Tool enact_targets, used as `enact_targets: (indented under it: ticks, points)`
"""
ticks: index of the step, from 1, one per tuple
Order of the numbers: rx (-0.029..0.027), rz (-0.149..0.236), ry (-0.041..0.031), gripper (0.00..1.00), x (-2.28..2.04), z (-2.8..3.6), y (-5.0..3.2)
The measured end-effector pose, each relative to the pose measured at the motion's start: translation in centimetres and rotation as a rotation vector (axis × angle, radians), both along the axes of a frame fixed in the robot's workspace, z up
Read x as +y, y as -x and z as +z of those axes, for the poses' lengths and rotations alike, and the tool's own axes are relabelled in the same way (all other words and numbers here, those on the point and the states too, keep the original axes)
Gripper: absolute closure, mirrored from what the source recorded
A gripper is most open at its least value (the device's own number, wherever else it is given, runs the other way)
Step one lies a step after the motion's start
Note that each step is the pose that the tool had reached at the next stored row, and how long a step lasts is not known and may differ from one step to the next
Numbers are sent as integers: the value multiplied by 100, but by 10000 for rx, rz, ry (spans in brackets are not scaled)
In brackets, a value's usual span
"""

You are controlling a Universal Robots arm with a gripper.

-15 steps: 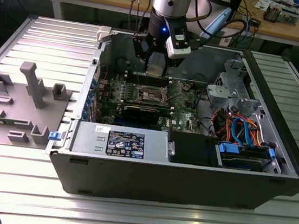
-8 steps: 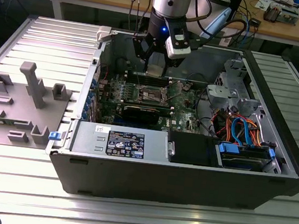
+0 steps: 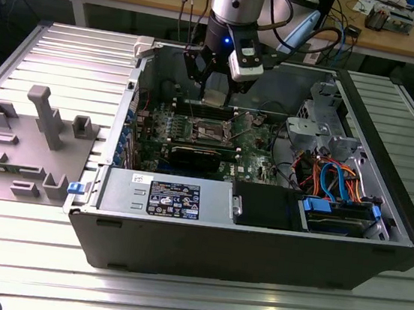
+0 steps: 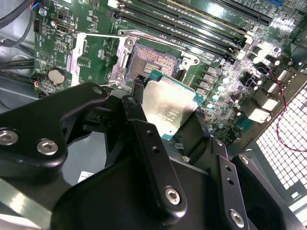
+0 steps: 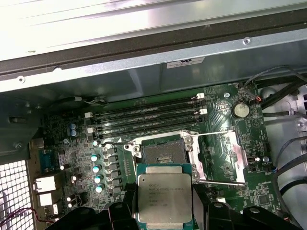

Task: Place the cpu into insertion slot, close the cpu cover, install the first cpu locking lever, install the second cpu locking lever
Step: 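Place the cpu into insertion slot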

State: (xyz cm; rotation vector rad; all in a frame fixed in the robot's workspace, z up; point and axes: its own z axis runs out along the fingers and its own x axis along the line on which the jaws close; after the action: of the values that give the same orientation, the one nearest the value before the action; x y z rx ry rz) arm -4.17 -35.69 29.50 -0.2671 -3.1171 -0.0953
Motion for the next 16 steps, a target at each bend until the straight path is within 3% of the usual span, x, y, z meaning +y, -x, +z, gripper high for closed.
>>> enact_targets:
  ticks: [16]
  points:
    - [0,-267,50,45,0,0,0]
